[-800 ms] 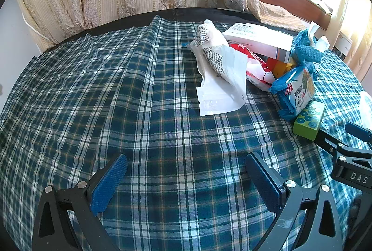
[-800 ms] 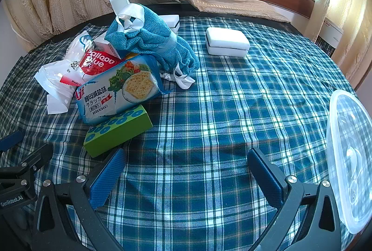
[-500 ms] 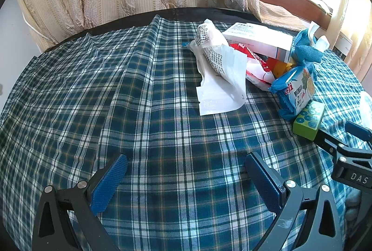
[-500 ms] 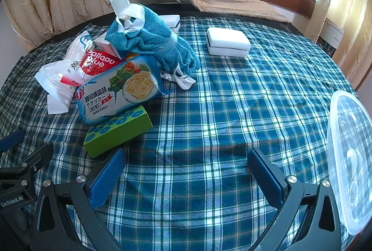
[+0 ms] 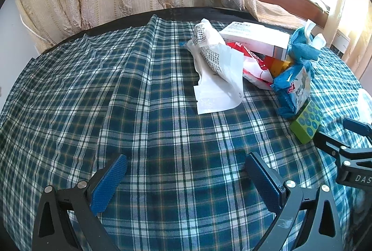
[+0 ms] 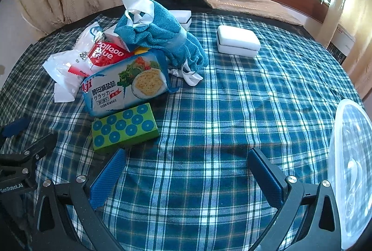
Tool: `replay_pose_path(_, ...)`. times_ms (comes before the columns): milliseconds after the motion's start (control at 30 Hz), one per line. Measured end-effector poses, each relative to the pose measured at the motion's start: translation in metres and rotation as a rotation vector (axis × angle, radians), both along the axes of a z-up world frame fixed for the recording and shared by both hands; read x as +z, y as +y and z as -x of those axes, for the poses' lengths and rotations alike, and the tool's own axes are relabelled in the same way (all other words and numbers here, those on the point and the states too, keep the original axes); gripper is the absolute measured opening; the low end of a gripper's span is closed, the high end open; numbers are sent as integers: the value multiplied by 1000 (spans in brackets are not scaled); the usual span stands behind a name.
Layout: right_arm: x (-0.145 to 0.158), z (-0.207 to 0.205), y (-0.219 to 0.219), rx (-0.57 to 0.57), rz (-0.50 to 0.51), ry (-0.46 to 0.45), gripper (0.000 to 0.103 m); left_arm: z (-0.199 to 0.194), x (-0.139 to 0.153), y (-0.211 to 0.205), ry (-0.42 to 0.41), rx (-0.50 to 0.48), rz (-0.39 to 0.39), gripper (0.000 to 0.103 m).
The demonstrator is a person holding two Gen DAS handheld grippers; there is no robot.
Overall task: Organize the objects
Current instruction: 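Move the right gripper to the green dotted sponge and grasp it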
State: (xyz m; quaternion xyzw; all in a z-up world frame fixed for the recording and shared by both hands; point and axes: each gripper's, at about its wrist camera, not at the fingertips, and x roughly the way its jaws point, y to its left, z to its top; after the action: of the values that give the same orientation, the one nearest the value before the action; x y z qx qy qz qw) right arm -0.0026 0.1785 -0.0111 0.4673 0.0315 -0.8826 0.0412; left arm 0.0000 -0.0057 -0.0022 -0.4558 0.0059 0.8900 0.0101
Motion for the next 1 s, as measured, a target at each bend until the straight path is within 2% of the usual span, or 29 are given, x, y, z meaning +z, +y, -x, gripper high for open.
replay_pose_path(133,4,-8,-2,21,71,8,102,-2,2,4,-2,-14,-1,103)
replay_pose_path(333,17,-13,-24,88,81,63,97,-5,6,-3,19,12,-26,103)
replay_pose_path(500,11,-4,-43,136,69,43,82,-7,10,-8,42,43,-39,103)
replay_pose_path(767,7,5,-48,137,34,50,65,-4,11,-9,41,51,-35,103)
replay_pose_path(1000,8,2,-48,130,49,57,65,-5,10,-9,41,50,-33,103)
